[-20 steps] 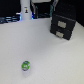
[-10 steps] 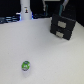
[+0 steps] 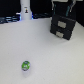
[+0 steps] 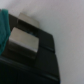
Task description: Open the kcup holder, insert the kcup into the holder, and close the kcup holder
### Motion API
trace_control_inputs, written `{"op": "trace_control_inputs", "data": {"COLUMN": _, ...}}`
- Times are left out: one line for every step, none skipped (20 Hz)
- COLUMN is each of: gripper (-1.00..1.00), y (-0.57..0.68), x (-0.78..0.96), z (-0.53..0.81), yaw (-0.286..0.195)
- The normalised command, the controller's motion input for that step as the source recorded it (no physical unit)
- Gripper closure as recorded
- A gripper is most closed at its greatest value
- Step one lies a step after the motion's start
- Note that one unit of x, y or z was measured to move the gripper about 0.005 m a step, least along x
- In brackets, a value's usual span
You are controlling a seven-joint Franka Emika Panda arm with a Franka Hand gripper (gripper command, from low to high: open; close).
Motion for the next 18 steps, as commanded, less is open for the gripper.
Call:
{"op": "trace_control_inputs", "data": {"gripper": -1.0, "y": 0.58, "x": -0.21, "z": -0.22, "yaw": -0.158}}
{"op": "trace_control_inputs", "data": {"gripper": -1.0, "y": 0.57, "x": -0.19, "z": -0.23, "yaw": -0.158}}
{"op": "trace_control_inputs", "data": {"gripper": -1.0, "y": 0.56, "x": -0.19, "z": -0.23, "yaw": -0.159}}
{"op": "trace_control_inputs", "data": {"gripper": -1.0, "y": 0.55, "x": -0.18, "z": -0.23, "yaw": -0.158}}
{"op": "trace_control_inputs", "data": {"gripper": -1.0, "y": 0.54, "x": -0.18, "z": -0.23, "yaw": -0.156}}
{"op": "trace_control_inputs", "data": {"gripper": -1.0, "y": 0.53, "x": -0.17, "z": -0.25, "yaw": -0.15}}
{"op": "trace_control_inputs", "data": {"gripper": -1.0, "y": 0.51, "x": -0.18, "z": -0.26, "yaw": -0.151}}
{"op": "trace_control_inputs", "data": {"gripper": -1.0, "y": 0.5, "x": -0.18, "z": -0.26, "yaw": -0.15}}
{"op": "trace_control_inputs", "data": {"gripper": -1.0, "y": 0.49, "x": -0.18, "z": -0.25, "yaw": -0.149}}
{"op": "trace_control_inputs", "data": {"gripper": -1.0, "y": 0.49, "x": -0.19, "z": -0.26, "yaw": -0.149}}
{"op": "trace_control_inputs", "data": {"gripper": -1.0, "y": 0.48, "x": -0.18, "z": -0.26, "yaw": -0.15}}
{"op": "trace_control_inputs", "data": {"gripper": -1.0, "y": 0.47, "x": -0.18, "z": -0.27, "yaw": -0.152}}
{"op": "trace_control_inputs", "data": {"gripper": -1.0, "y": 0.45, "x": -0.18, "z": -0.28, "yaw": -0.157}}
{"op": "trace_control_inputs", "data": {"gripper": -1.0, "y": 0.41, "x": -0.18, "z": -0.3, "yaw": -0.167}}
{"op": "trace_control_inputs", "data": {"gripper": -1.0, "y": 0.35, "x": -0.21, "z": -0.32, "yaw": -0.179}}
{"op": "trace_control_inputs", "data": {"gripper": -1.0, "y": 0.28, "x": -0.24, "z": -0.33, "yaw": -0.18}}
{"op": "trace_control_inputs", "data": {"gripper": -1.0, "y": 0.25, "x": -0.28, "z": -0.34, "yaw": -0.179}}
{"op": "trace_control_inputs", "data": {"gripper": -1.0, "y": 0.23, "x": -0.31, "z": -0.36, "yaw": -0.179}}
